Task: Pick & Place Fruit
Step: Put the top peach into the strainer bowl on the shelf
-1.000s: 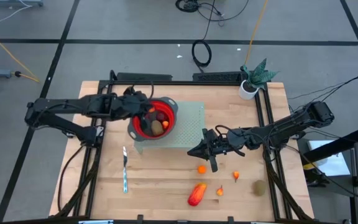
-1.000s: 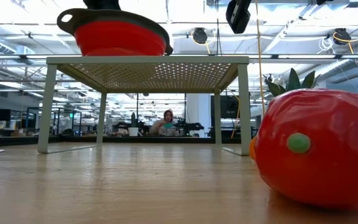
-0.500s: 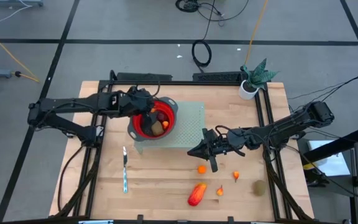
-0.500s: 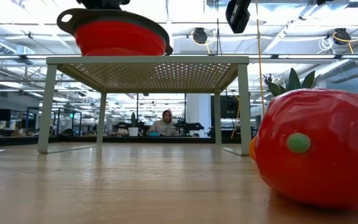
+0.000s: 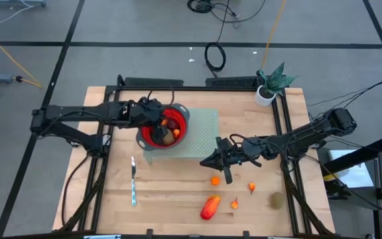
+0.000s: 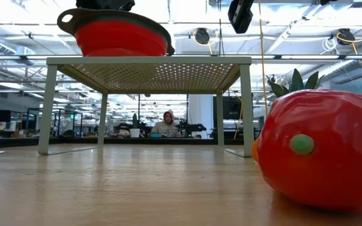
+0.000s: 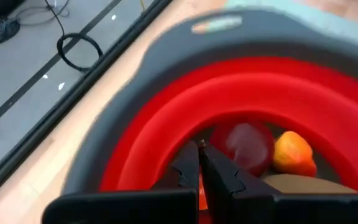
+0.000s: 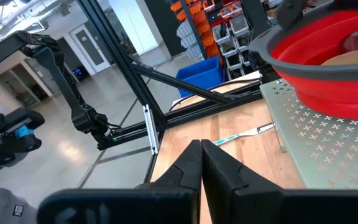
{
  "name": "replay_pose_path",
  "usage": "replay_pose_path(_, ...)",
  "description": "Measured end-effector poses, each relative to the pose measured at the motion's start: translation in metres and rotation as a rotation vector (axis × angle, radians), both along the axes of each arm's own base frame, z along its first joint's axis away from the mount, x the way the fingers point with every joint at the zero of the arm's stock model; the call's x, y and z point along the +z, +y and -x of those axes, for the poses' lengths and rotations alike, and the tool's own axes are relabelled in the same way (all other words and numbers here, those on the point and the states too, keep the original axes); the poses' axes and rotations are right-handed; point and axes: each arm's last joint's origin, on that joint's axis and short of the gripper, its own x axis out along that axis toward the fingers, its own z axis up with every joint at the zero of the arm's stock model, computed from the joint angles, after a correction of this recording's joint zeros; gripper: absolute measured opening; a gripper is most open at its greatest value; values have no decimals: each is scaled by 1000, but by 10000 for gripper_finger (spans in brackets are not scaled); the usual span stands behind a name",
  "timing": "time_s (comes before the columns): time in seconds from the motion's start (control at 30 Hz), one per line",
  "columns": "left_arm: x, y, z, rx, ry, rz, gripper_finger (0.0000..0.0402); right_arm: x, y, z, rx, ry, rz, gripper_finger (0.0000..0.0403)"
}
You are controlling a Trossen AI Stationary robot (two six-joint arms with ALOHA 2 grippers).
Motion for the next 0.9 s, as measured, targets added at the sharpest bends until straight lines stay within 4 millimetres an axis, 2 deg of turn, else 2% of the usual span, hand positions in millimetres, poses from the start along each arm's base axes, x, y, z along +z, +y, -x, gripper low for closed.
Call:
replay_pose_path(0.5,-6,0,-5,-6,27,-6,5,0,0,0,0,0,0,1)
replay_pose_path(0.77,-6,0,-5,-3,26,-4,30,0,0,0,0,0,0,1)
replay_pose_path(0.9,-6,0,-6,-1,25,-3,57,0,0,0,0,0,0,1)
